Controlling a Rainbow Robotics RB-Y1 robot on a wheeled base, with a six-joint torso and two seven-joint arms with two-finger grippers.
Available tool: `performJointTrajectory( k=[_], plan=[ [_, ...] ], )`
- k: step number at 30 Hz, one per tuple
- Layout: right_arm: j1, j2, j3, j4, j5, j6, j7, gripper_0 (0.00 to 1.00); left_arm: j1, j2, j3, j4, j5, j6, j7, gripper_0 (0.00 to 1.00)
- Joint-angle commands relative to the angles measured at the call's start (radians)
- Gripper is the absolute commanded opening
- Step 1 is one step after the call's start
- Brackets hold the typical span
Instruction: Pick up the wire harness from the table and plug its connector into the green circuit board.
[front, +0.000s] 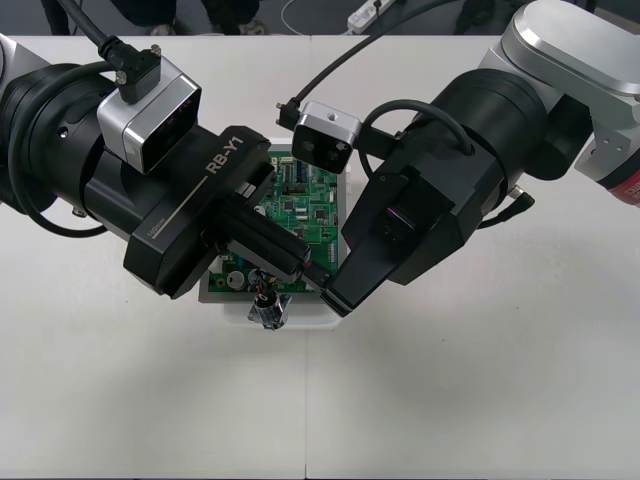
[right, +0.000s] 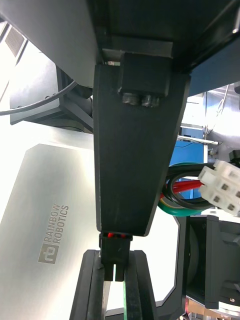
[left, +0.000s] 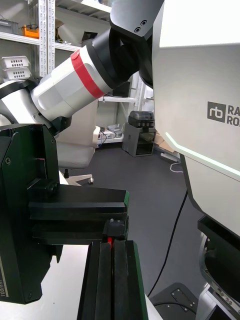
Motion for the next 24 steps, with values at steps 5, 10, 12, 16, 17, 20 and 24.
performJointTrajectory(
  k=[5,10,12,16,17,20,24],
  plan=[
    [-0.047,0.019,0.011,-0.022,-0.018,0.002,0.006,0.18,-0.041,0.023,-0.012,-0.003,0.006,0.042,-0.009,0.00],
    [-0.047,0.019,0.011,-0.021,-0.018,0.002,0.006,0.81,-0.042,0.021,-0.012,-0.003,0.006,0.042,-0.009,0.00],
    [-0.047,0.019,0.011,-0.021,-0.018,0.002,0.006,0.86,-0.042,0.021,-0.012,-0.003,0.006,0.042,-0.009,0.00],
    [-0.047,0.019,0.011,-0.021,-0.018,0.002,0.007,0.93,-0.042,0.023,-0.012,0.000,0.006,0.032,-0.010,0.00],
    [-0.047,0.019,0.011,-0.021,-0.018,0.002,0.007,0.94,-0.042,0.021,-0.012,0.000,0.006,0.031,-0.010,0.00],
    [-0.047,0.019,0.011,-0.021,-0.018,0.002,0.007,0.94,-0.041,0.021,-0.012,0.000,0.008,0.025,-0.010,0.00],
    [-0.047,0.019,0.011,-0.021,-0.018,0.002,0.007,0.94,-0.041,0.023,-0.010,0.006,0.014,0.003,-0.009,0.00]
  ],
)
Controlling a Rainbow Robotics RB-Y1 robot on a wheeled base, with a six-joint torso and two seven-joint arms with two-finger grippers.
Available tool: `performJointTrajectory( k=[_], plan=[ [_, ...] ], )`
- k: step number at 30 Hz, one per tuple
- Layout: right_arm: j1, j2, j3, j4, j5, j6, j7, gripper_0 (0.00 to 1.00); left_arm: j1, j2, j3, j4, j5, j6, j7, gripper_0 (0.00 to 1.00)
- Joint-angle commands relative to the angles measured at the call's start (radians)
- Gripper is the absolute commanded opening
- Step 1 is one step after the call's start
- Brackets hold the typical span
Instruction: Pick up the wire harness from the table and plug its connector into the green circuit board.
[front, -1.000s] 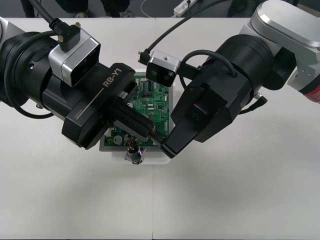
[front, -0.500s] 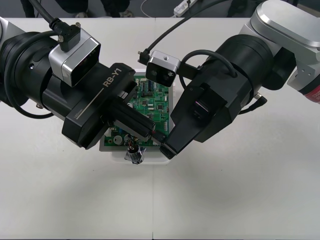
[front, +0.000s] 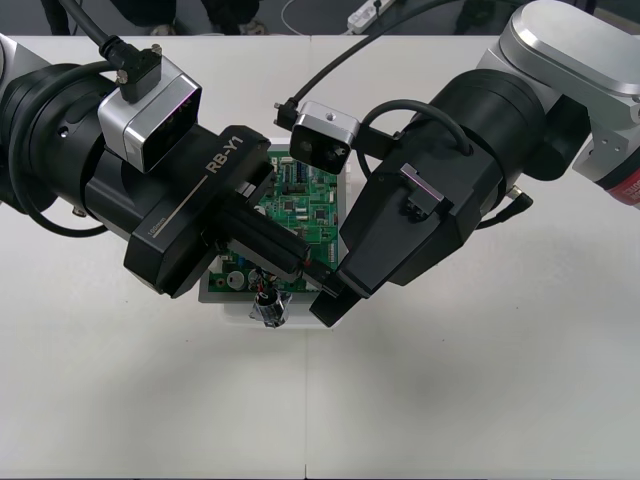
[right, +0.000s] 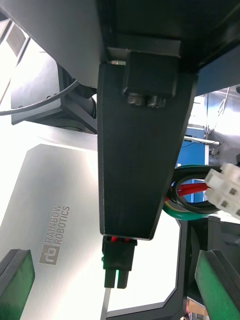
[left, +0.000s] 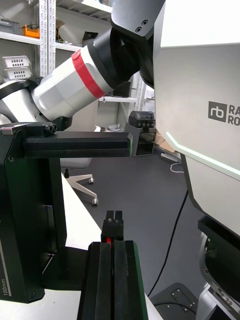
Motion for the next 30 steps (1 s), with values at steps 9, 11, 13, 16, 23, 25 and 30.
performJointTrajectory(
  k=[9,11,13,16,23,25,30],
  plan=[
    [-0.045,0.012,0.011,-0.017,-0.017,0.002,0.007,0.94,-0.031,0.043,-0.004,0.020,0.051,-0.020,-0.013,0.00],
    [-0.045,0.006,0.011,-0.016,-0.017,0.002,0.012,0.94,-0.024,0.049,0.002,0.020,0.060,-0.020,-0.015,0.00],
    [-0.047,0.003,0.011,-0.014,-0.017,0.002,0.013,0.94,-0.019,0.055,0.006,0.020,0.065,-0.020,-0.016,0.00],
    [-0.047,-0.004,0.011,-0.003,-0.017,0.002,0.033,0.94,-0.010,0.063,0.016,0.020,0.069,-0.020,-0.021,0.00],
    [-0.047,-0.017,0.004,0.016,-0.015,0.002,0.038,0.94,0.011,0.092,0.037,0.020,0.088,-0.020,-0.032,0.00],
    [-0.047,-0.022,0.002,0.023,-0.014,0.002,0.044,0.94,0.019,0.098,0.046,0.020,0.091,-0.020,-0.035,0.00],
    [-0.045,-0.037,-0.004,0.047,-0.015,0.002,0.058,0.94,0.042,0.118,0.071,0.017,0.102,-0.023,-0.041,0.00]
  ],
)
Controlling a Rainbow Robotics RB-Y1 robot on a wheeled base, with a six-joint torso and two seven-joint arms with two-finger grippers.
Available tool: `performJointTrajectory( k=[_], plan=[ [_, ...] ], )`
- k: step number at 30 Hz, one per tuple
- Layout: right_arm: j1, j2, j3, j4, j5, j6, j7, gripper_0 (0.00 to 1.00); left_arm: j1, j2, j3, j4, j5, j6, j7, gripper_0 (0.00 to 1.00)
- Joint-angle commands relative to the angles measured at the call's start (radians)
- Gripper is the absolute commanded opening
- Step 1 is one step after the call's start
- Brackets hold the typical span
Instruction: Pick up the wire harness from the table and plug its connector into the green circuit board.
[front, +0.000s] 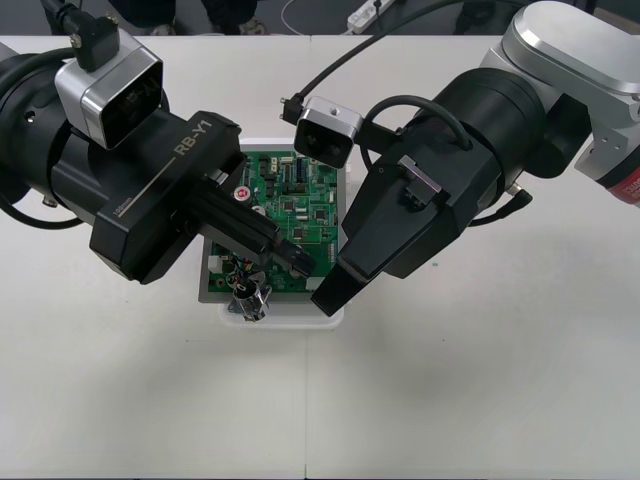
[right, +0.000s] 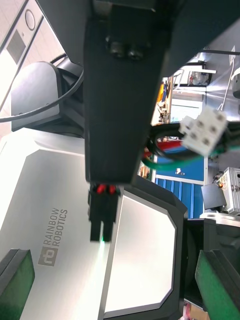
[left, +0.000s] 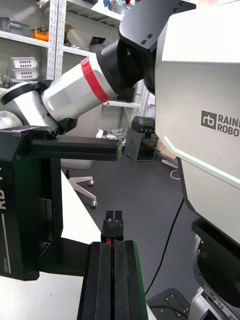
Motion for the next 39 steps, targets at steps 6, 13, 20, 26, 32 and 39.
performJointTrajectory(
  k=[6,13,20,26,32,39],
  plan=[
    [-0.046,-0.046,-0.021,0.048,-0.015,0.002,0.050,0.94,0.064,0.075,0.086,-0.013,0.041,-0.021,-0.045,0.00],
    [-0.046,-0.066,-0.032,0.077,-0.013,0.002,0.053,0.94,0.103,0.095,0.135,-0.013,0.051,-0.043,-0.048,0.00],
    [-0.046,-0.090,-0.061,0.112,0.025,0.002,0.079,0.95,0.157,0.118,0.181,-0.012,0.067,-0.052,-0.051,0.00],
    [-0.045,-0.145,-0.064,0.119,0.025,0.002,0.135,0.94,0.189,0.124,0.216,0.011,0.071,-0.081,-0.056,0.00],
    [-0.040,-0.181,-0.064,0.126,0.026,0.002,0.156,0.94,0.206,0.124,0.242,0.044,0.080,-0.081,-0.067,0.00],
    [0.017,-0.228,-0.064,0.131,0.026,0.002,0.257,0.94,0.249,0.124,0.279,0.048,0.083,-0.081,-0.077,0.00]
  ],
)
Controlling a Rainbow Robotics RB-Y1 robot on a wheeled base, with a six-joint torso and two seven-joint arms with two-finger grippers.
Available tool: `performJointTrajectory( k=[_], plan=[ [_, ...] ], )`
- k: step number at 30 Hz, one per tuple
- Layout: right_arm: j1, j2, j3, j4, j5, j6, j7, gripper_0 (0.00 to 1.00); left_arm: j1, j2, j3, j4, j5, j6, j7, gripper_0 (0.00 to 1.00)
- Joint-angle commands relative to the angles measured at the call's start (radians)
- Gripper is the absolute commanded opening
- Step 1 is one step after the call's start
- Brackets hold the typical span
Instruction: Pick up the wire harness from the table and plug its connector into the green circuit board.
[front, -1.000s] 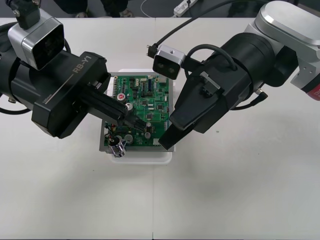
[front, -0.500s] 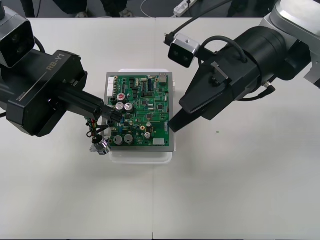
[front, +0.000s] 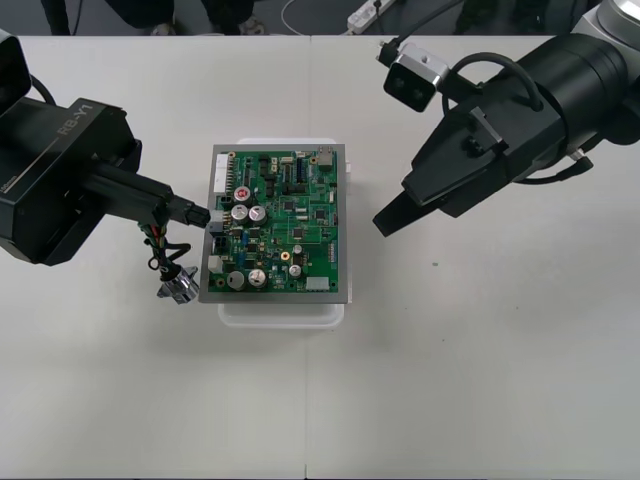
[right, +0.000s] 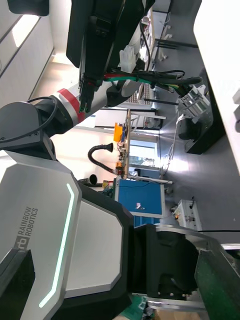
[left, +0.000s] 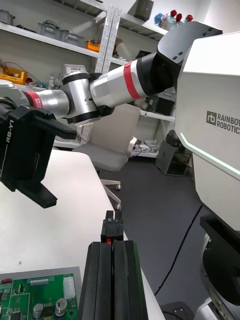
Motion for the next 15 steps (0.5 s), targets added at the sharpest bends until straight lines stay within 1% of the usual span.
performJointTrajectory(
  k=[1,10,15],
  plan=[
    [0.017,-0.067,-0.032,-0.001,0.006,0.001,0.097,0.94,0.050,0.040,0.056,-0.004,0.020,-0.034,-0.077,0.00],
    [0.020,-0.103,-0.032,-0.001,0.084,0.001,0.140,0.94,0.097,0.039,0.089,0.001,0.034,-0.034,-0.091,0.00],
    [0.020,-0.120,-0.037,-0.017,0.110,0.001,0.144,0.94,0.099,0.034,0.089,0.045,0.050,-0.034,-0.103,0.00]
  ],
)
